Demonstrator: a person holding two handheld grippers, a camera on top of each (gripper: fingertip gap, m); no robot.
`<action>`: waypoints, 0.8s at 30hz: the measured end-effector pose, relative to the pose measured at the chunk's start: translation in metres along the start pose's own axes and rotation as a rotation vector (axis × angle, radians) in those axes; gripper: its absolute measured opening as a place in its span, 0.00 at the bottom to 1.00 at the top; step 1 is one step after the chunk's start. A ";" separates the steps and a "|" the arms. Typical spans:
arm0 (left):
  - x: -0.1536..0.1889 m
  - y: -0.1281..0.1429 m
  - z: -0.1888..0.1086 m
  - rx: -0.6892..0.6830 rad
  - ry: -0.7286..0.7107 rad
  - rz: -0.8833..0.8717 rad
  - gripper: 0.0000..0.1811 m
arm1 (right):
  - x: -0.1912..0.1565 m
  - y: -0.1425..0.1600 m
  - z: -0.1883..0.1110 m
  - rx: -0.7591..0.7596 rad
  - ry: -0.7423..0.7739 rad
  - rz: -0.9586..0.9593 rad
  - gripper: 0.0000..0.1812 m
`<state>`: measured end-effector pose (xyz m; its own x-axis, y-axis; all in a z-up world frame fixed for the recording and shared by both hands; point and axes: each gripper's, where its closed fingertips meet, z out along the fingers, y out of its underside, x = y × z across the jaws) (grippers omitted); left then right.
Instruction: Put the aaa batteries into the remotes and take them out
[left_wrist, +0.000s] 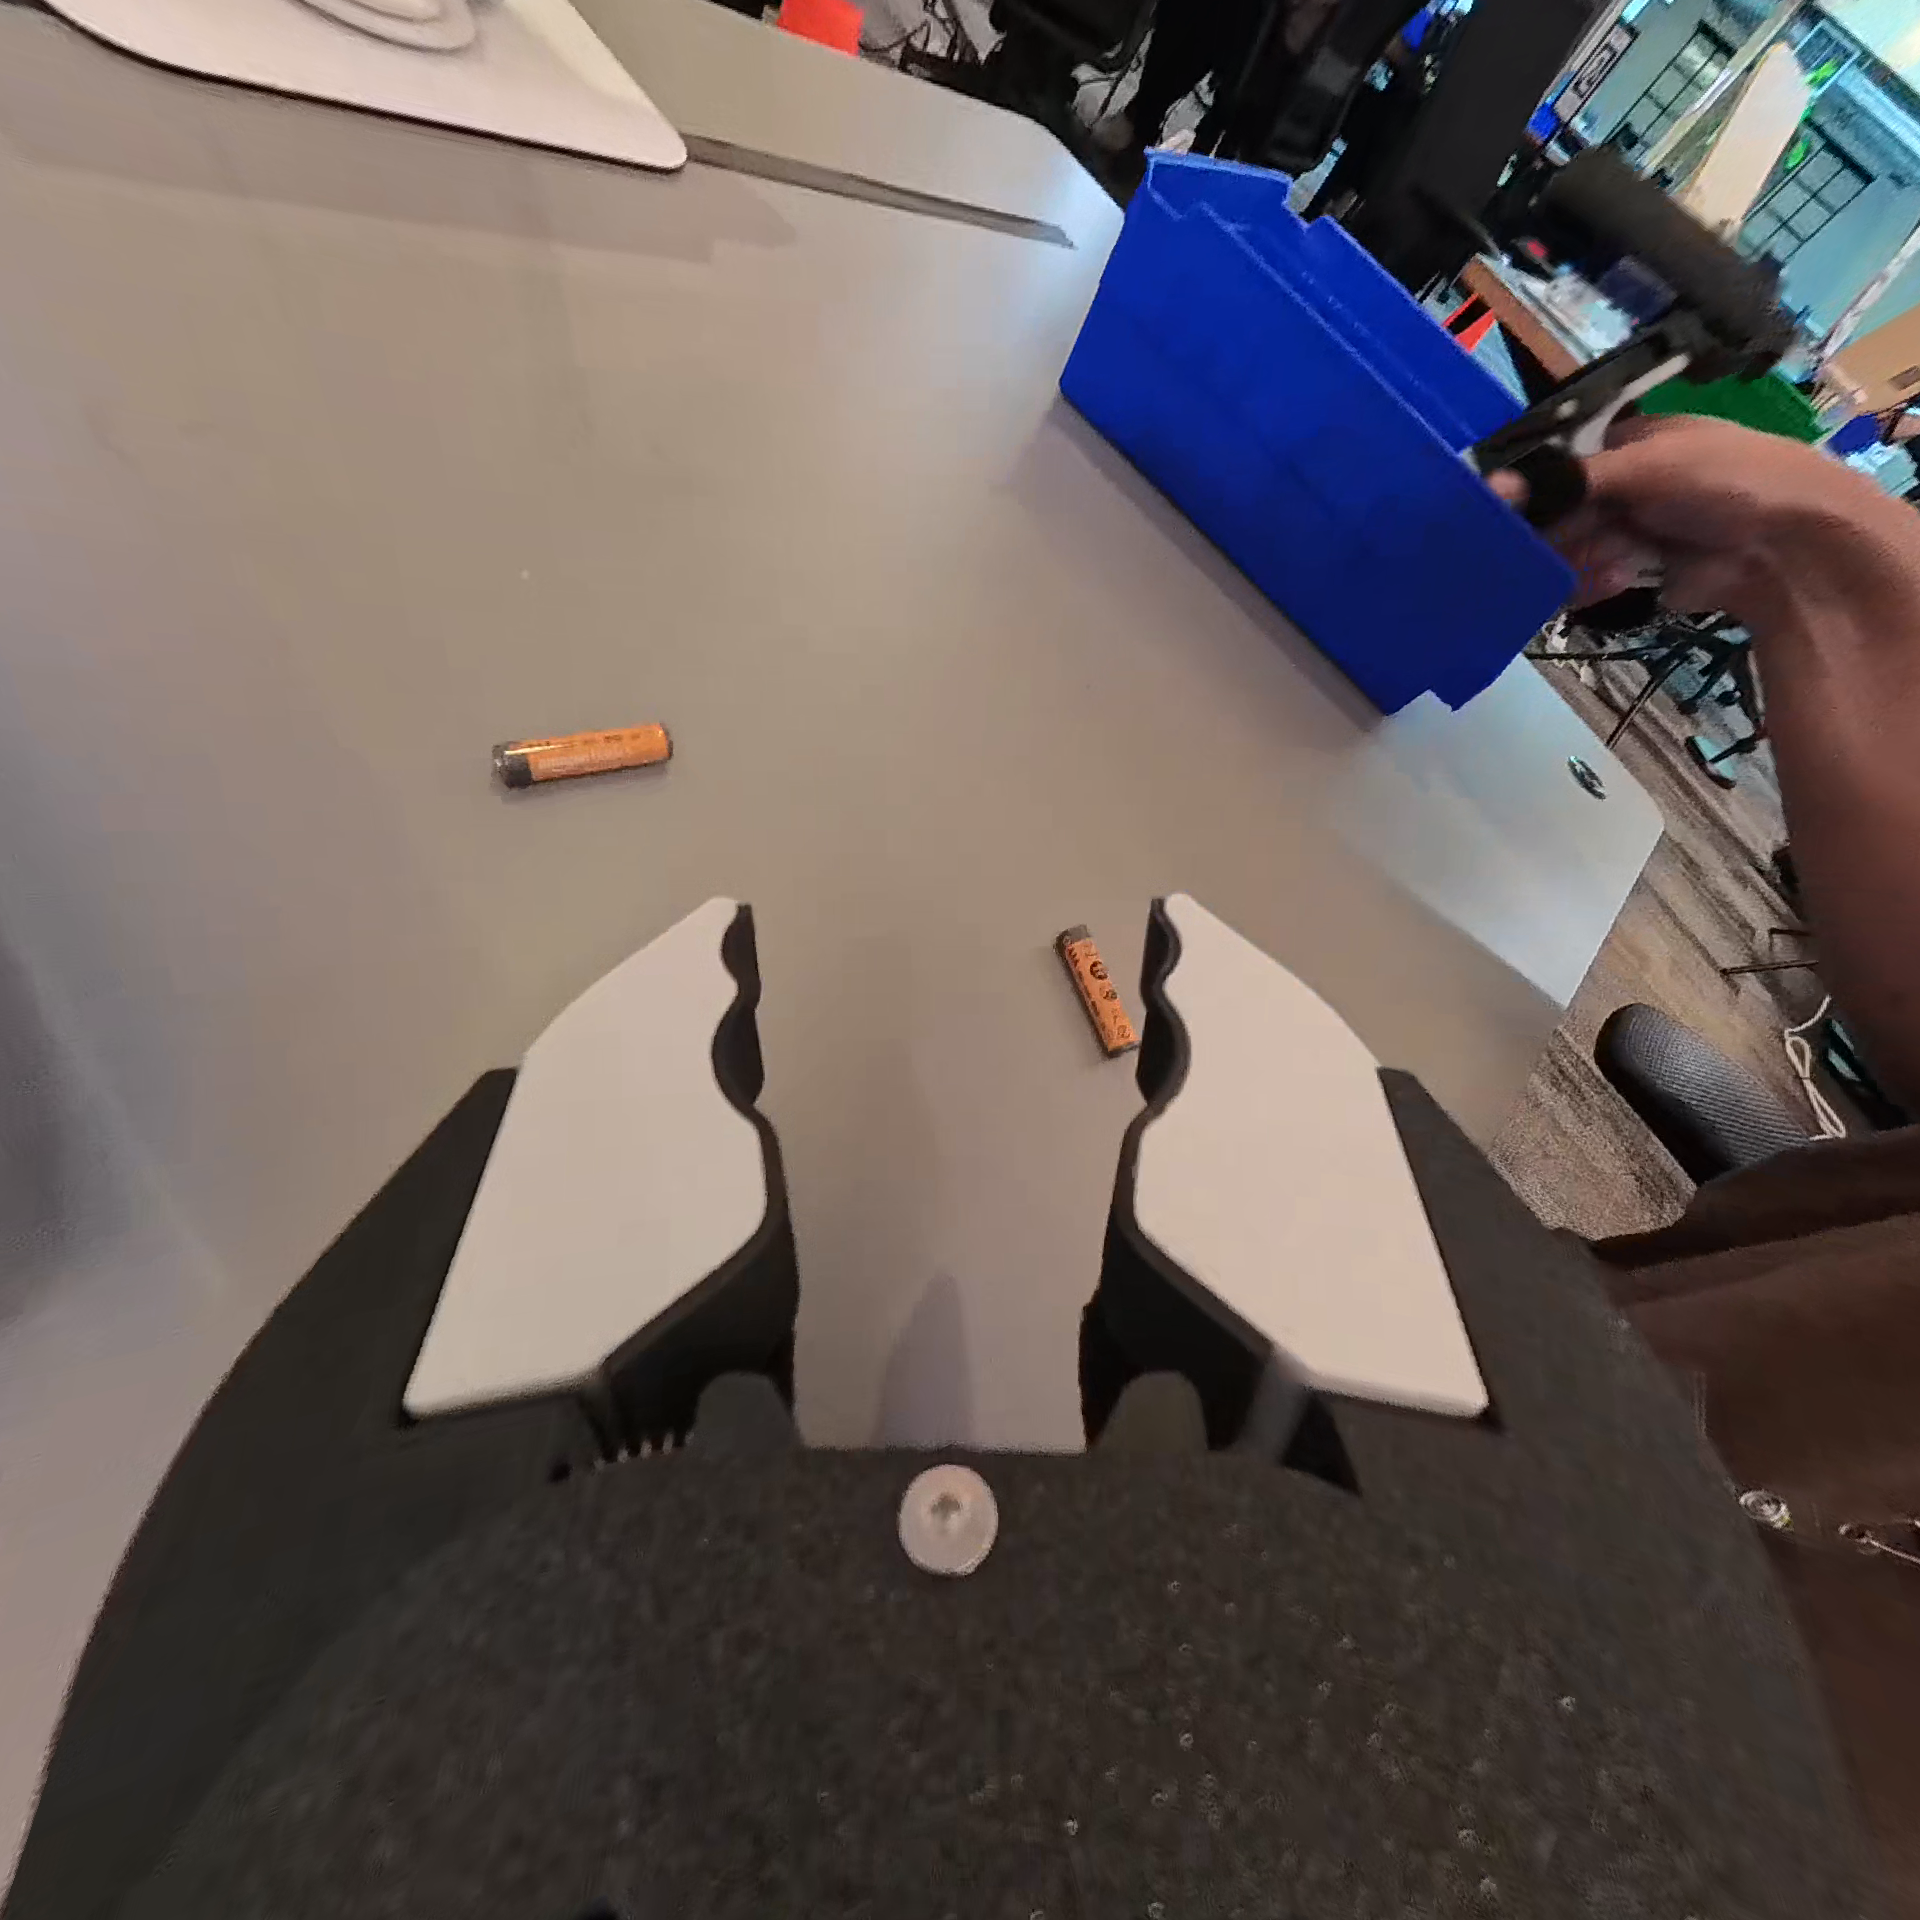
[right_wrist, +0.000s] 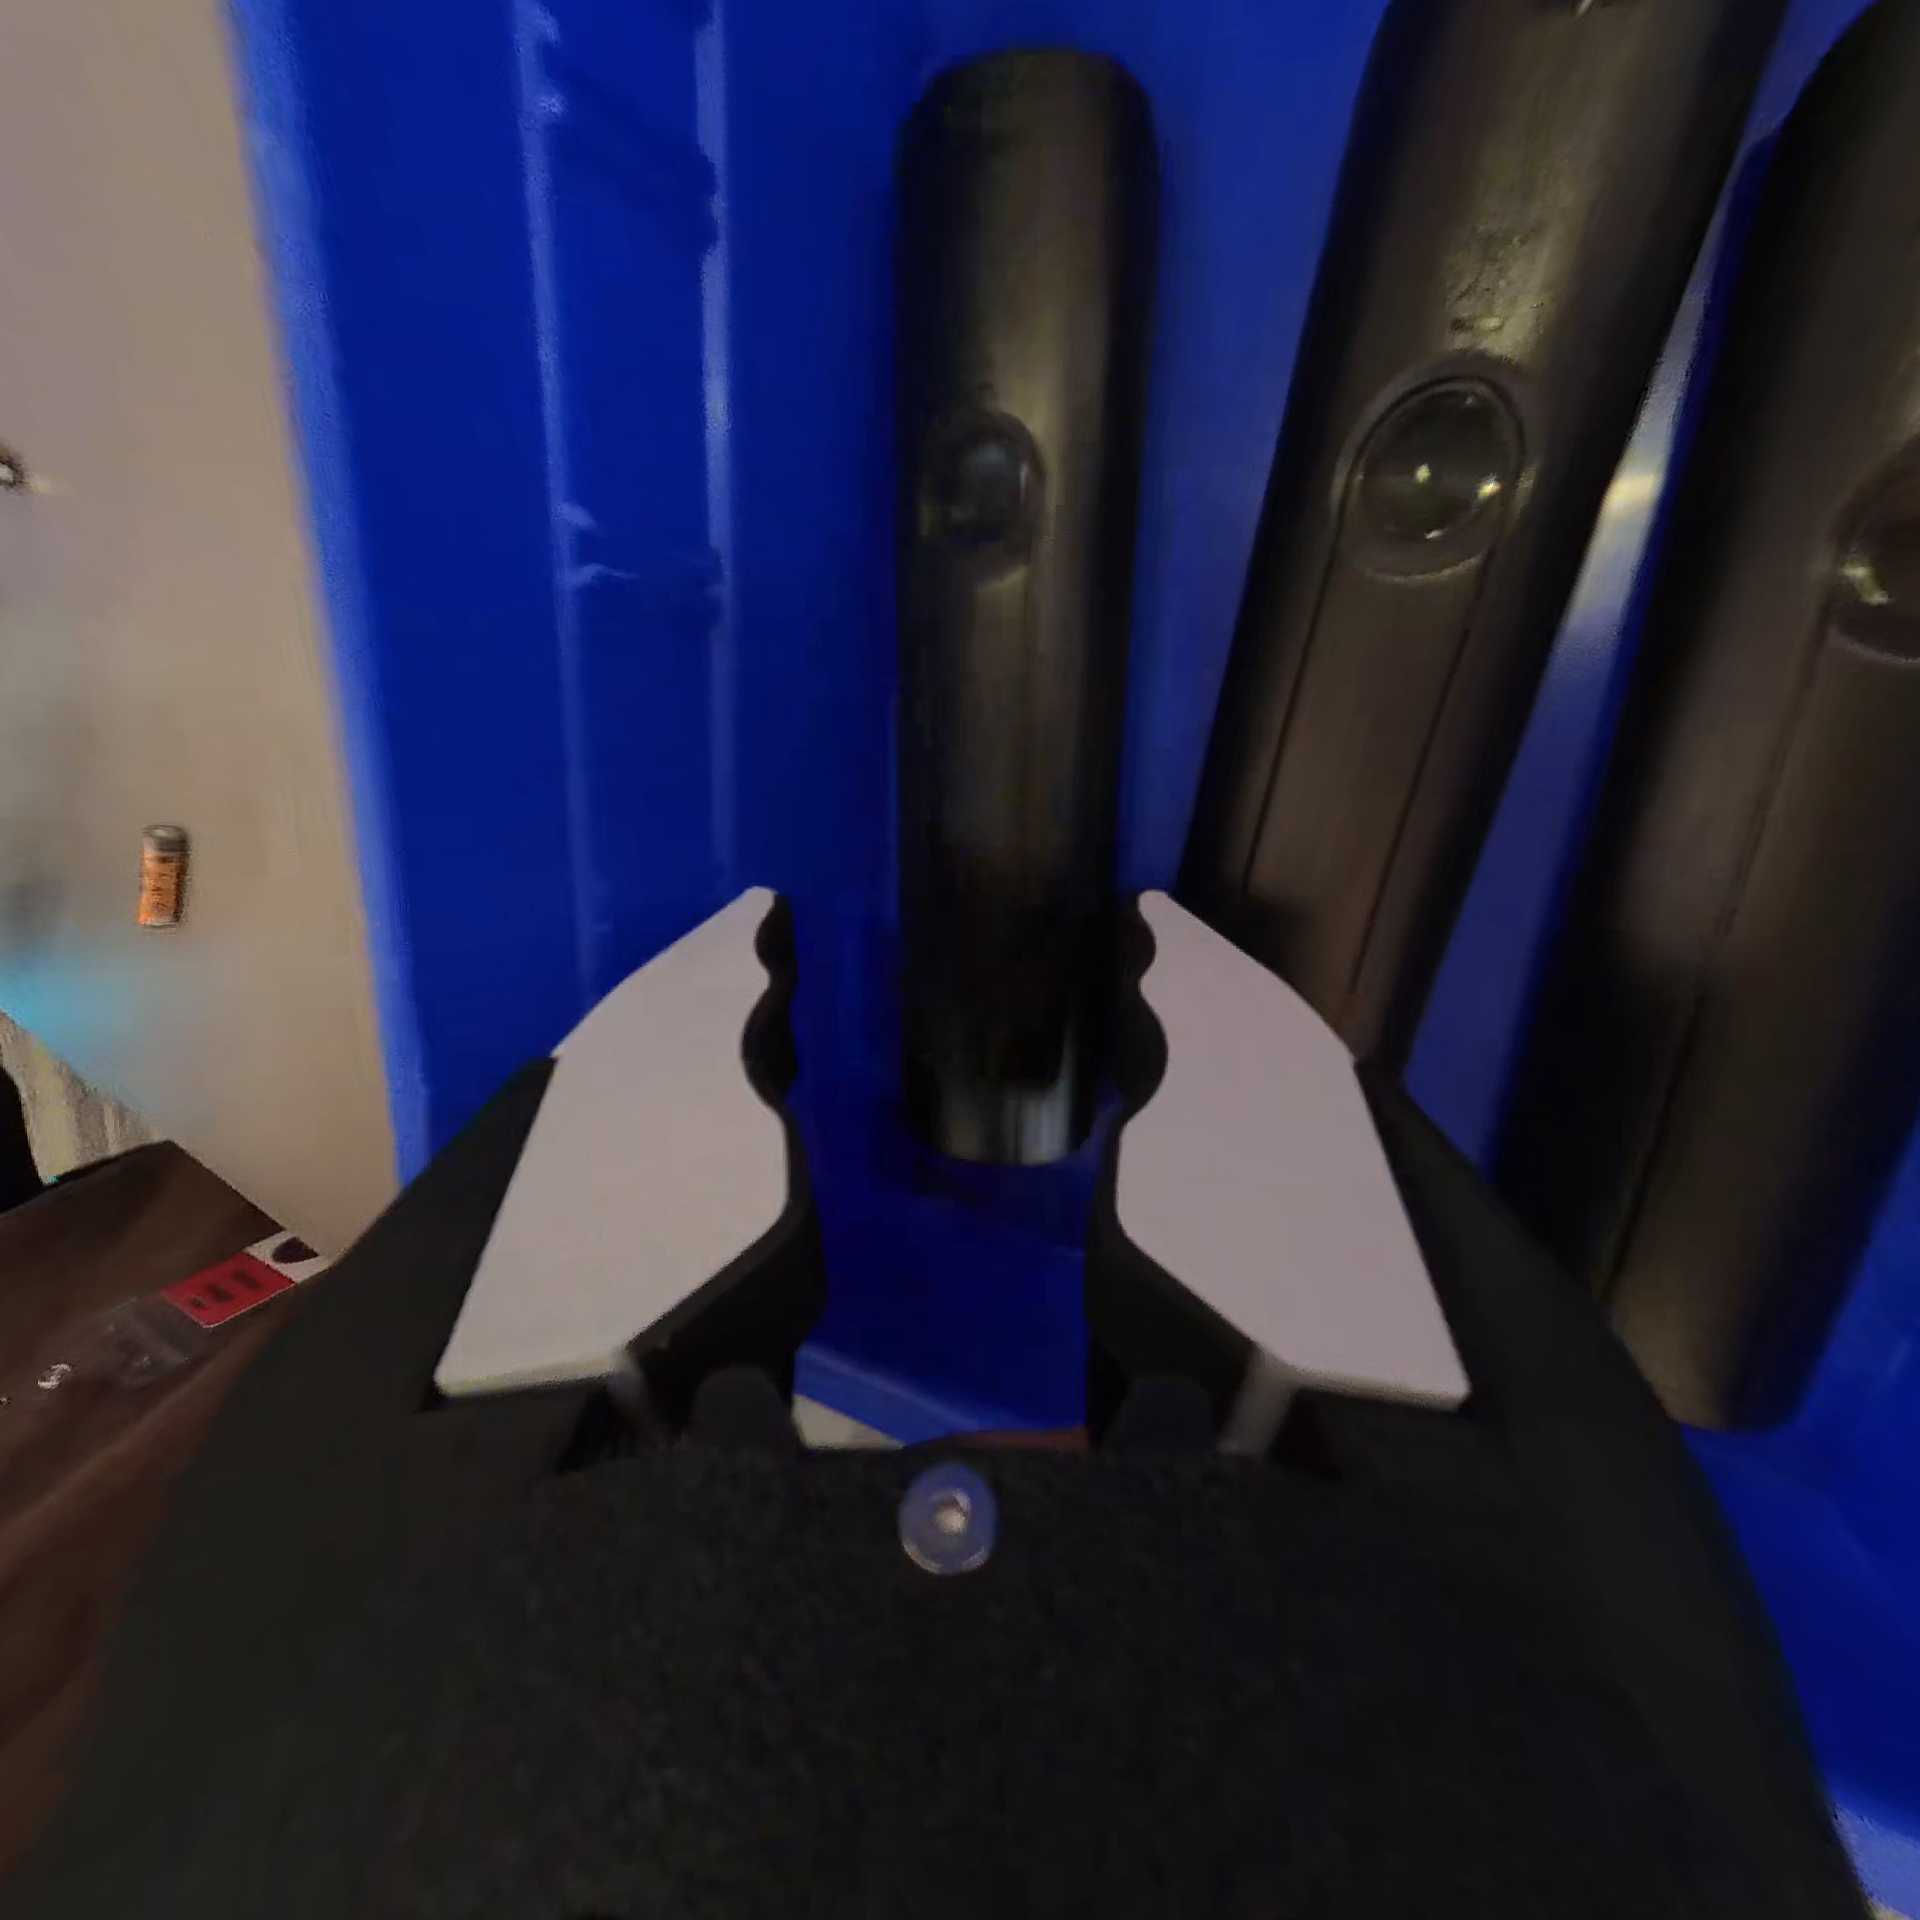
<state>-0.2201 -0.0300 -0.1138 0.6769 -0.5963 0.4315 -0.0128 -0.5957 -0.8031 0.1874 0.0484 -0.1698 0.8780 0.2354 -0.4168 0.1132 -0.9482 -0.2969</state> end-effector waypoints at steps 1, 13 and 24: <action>0.000 0.001 0.000 -0.004 0.002 -0.001 0.39 | -0.002 -0.004 -0.011 0.054 -0.003 -0.005 0.34; 0.004 0.011 0.013 -0.029 0.094 0.079 0.36 | -0.241 0.010 -0.035 0.593 -0.267 -0.679 0.32; -0.002 0.000 0.005 0.071 0.111 0.077 0.34 | -0.313 0.065 0.140 0.248 -0.234 -0.918 0.27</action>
<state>-0.2180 -0.0262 -0.1172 0.5906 -0.6967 0.4071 -0.0070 -0.5090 -0.8608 -0.1454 -0.0571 -0.1788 0.3804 0.9208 -0.0855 0.5817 -0.3101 -0.7519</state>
